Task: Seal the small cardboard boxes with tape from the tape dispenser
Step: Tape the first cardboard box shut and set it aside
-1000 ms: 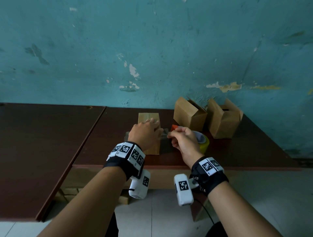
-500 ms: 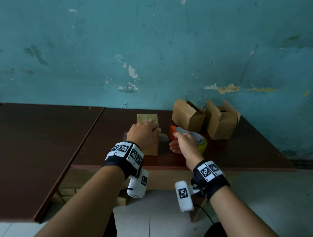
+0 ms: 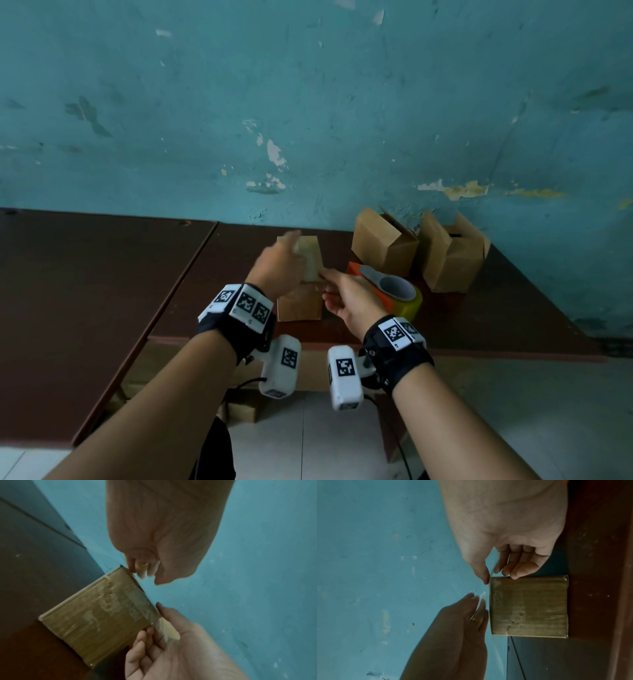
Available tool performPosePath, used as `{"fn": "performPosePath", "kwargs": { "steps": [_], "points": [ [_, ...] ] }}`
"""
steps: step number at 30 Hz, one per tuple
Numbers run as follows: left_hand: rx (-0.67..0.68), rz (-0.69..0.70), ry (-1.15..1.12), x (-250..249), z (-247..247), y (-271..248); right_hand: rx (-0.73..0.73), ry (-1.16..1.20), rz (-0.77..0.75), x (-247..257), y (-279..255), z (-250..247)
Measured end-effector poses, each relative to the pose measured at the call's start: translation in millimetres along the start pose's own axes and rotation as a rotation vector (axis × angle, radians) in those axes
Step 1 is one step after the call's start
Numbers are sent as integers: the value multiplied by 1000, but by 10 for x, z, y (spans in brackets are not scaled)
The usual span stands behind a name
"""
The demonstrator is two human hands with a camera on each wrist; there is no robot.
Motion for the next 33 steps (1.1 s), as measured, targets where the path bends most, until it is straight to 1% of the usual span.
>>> {"fn": "performPosePath", "kwargs": {
  "steps": [2, 3, 4, 6, 7, 9, 11, 12, 15, 17, 20, 24, 27, 29, 33],
  "points": [
    [-257, -120, -211, 266, -299, -61, -24, -37, -31, 25, 28, -39],
    [-333, -201, -280, 407, -382, -111, -28, -57, -37, 26, 40, -52],
    [-348, -293, -330, 570, -381, -132, -25, -72, -42, 19, 52, -60],
    [-298, -466, -413, 894, -254, -162, -19, -98, -45, 10, 59, -71],
    [-276, -526, -461, 1040, -176, -165, -18, -118, -40, 10, 60, -70],
    [-234, -590, -582, 1259, -4, -143, -19, -155, -42, 24, 70, -72],
    [-198, -585, -701, 1325, 149, -102, -22, -175, -40, 44, 88, -82],
    [-201, -575, -753, 1342, 199, -77, -20, -178, -34, 45, 102, -87],
    [-218, -542, -808, 1281, 273, -35, -10, -167, -24, 45, 107, -79],
    [-223, -514, -791, 1210, 284, -18, -7, -159, -28, 34, 113, -79],
    [-235, -491, -694, 1216, 307, -2, 17, -133, -36, 0, 113, -70],
    [-302, -519, -652, 1362, 375, -60, 78, -76, -22, -80, 133, -38],
    [-301, -538, -680, 1286, 342, -137, 99, -36, -25, -113, 158, -32],
    [-302, -567, -665, 1299, 330, -154, 105, -14, -30, -126, 174, -23],
    [-273, -576, -618, 1292, 328, -130, 114, 41, -26, -185, 194, 7]
  ]
}}
Point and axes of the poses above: each hand's wrist, its own y-axis towards the middle knuckle, its own z-axis out of the palm, x = y × z, the point moved 10 cm from there along y, towards the middle knuckle, and after that the axes turned 6 degrees about -y, right-handed, at the moved point
